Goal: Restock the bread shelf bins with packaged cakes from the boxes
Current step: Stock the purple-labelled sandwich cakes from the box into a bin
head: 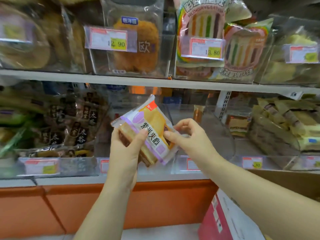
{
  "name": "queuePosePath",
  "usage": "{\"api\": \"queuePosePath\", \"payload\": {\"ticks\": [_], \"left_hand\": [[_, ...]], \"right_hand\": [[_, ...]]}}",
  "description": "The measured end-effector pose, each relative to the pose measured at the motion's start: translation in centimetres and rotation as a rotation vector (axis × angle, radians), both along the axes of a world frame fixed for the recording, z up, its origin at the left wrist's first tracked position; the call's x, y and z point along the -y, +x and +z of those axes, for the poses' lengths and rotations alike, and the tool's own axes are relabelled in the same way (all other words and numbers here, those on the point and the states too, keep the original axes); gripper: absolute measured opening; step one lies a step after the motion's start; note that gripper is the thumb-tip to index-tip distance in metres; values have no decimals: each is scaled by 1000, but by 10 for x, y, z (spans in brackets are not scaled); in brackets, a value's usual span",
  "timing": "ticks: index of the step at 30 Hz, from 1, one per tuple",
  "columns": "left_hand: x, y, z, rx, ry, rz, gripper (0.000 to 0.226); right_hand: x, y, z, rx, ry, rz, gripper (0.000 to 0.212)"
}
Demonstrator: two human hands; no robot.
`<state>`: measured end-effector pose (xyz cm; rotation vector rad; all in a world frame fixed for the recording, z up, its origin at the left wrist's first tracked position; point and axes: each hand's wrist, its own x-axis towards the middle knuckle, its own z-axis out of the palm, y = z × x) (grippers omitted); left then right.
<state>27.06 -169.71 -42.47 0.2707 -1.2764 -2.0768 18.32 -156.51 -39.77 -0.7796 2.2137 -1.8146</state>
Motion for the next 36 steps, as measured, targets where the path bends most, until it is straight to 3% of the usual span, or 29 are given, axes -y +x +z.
{"api": "queuePosePath", "payload": {"ticks": [2, 4, 9, 11, 14, 17, 19, 23, 26, 31, 33, 36], "left_hand": [[21, 2, -1, -18, -5, 17, 46], [39, 2, -5, -8, -13, 30, 43], [60, -2, -7, 42, -143, 36, 51], [69, -1, -5, 70, -203, 55, 61], [85, 4, -6, 174, -367, 121, 70], [106, 12, -16, 416, -584, 422, 60], [117, 16, -26, 521, -715, 545, 46], [123, 16, -43, 671, -925, 550, 35], [126, 14, -47, 672, -940, 561, 32], [131, 11, -51, 626, -884, 566, 29], [131, 11, -53, 609, -867, 560, 29], [131, 11, -55, 580, -849, 560, 29]], "right_hand": [[18, -15, 10, 67, 159, 166, 75], [37, -24, 19, 74, 290, 314, 91], [76, -31, 23, 18, 347, 540, 52], [86, -34, 22, 10, 291, 526, 45], [102, -44, 20, -66, 278, 463, 50], [117, -62, 11, -197, 324, 275, 60], [128, -74, 2, -359, 465, 171, 71], [153, -87, -26, -611, 848, 165, 86], [174, -92, -47, -754, 982, 205, 80], [199, -102, -68, -957, 1017, 251, 78], [198, -104, -69, -947, 1010, 212, 88], [186, -106, -68, -778, 993, 118, 98]]}}
